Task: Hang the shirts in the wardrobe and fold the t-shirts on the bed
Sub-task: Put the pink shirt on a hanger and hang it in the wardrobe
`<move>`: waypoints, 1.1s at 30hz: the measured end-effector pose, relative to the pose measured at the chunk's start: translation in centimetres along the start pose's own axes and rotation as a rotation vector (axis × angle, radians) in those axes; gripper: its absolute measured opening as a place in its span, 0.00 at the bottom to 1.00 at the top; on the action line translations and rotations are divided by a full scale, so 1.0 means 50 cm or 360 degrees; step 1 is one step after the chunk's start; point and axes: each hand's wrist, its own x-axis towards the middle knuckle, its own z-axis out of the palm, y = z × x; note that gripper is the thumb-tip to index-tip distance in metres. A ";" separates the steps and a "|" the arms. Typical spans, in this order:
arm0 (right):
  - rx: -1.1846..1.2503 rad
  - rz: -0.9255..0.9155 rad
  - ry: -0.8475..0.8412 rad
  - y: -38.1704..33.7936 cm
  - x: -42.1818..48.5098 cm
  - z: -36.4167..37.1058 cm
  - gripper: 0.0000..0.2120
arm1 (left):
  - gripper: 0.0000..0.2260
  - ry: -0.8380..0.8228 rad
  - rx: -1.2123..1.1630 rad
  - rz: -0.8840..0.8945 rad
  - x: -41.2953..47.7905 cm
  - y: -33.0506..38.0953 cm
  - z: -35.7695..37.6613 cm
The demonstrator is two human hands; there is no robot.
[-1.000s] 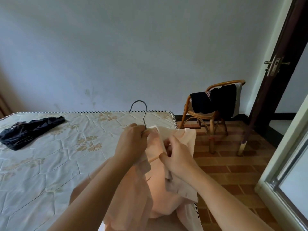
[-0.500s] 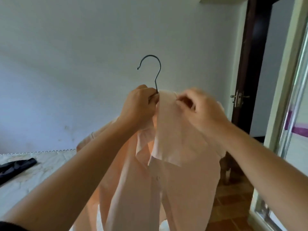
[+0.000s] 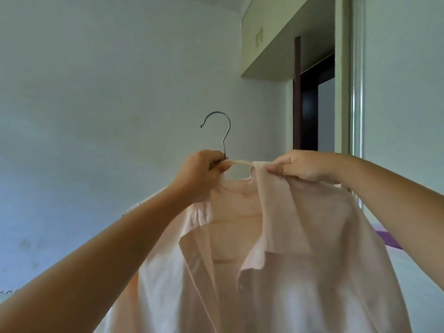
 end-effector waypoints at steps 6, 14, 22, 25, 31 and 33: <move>0.0229 -0.0205 0.0523 0.014 -0.003 -0.023 0.15 | 0.11 0.0016 -0.0090 -0.0059 0.020 0.002 0.036; -0.0505 -0.0105 0.0191 0.017 -0.006 -0.011 0.05 | 0.09 0.0103 -0.0113 -0.0025 0.023 0.027 0.069; -0.0605 -0.0110 0.0445 0.024 0.002 -0.008 0.18 | 0.06 -0.0130 -0.0130 -0.0099 0.034 0.031 0.052; -0.0546 -0.0059 0.0459 0.038 0.004 -0.018 0.19 | 0.12 -0.0287 -0.0048 -0.0084 0.024 0.024 0.036; -0.0544 0.0169 0.0515 0.050 0.013 -0.019 0.12 | 0.11 -0.0355 0.0075 -0.0090 0.002 0.035 0.035; -0.0480 0.0154 0.0524 0.047 0.013 -0.016 0.10 | 0.08 -0.0352 0.0135 -0.0060 0.008 0.046 0.038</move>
